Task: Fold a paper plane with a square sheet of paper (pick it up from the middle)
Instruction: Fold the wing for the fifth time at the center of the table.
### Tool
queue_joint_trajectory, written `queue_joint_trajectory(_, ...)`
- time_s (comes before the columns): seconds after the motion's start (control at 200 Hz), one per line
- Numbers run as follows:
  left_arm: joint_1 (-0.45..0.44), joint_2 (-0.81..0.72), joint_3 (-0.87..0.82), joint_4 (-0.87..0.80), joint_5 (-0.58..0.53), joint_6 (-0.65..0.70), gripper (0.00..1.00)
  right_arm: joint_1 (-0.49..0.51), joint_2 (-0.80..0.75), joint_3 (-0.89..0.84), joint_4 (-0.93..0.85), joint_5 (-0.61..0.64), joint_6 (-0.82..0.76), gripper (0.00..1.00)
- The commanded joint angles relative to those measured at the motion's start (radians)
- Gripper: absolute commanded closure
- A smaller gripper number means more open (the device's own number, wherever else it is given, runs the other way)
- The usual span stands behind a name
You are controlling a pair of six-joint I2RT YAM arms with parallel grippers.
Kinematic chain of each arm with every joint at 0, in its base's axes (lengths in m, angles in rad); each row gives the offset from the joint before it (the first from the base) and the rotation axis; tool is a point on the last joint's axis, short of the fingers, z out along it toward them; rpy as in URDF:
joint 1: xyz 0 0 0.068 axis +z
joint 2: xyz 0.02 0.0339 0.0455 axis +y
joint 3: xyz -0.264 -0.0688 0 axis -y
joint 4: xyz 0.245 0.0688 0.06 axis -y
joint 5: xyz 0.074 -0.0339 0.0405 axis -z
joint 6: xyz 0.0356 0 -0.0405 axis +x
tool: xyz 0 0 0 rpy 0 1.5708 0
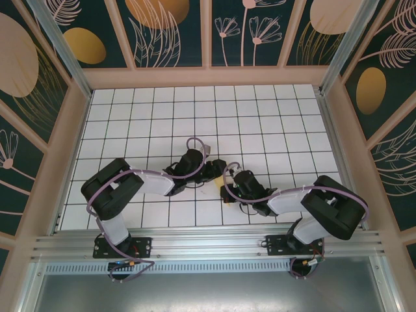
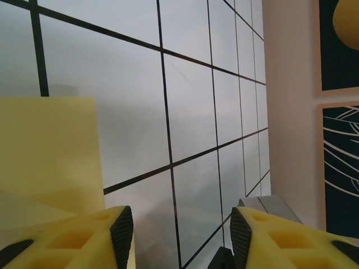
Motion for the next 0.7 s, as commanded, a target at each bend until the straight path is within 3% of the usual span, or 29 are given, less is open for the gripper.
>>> queue_joint_trajectory(0.0,-0.004,0.032,-0.011,0.048,0.019,0.0,0.49,-0.006,0.014,-0.011,0.059,-0.024,0.032,0.95)
queue_joint_trajectory(0.325,-0.003,0.083,-0.012,0.066,0.02,0.001,0.49,-0.012,0.005,-0.012,0.046,-0.028,0.066,0.9)
queue_joint_trajectory(0.696,-0.004,0.102,-0.016,0.073,0.026,0.006,0.5,-0.012,-0.066,0.007,-0.03,-0.039,0.112,0.78)
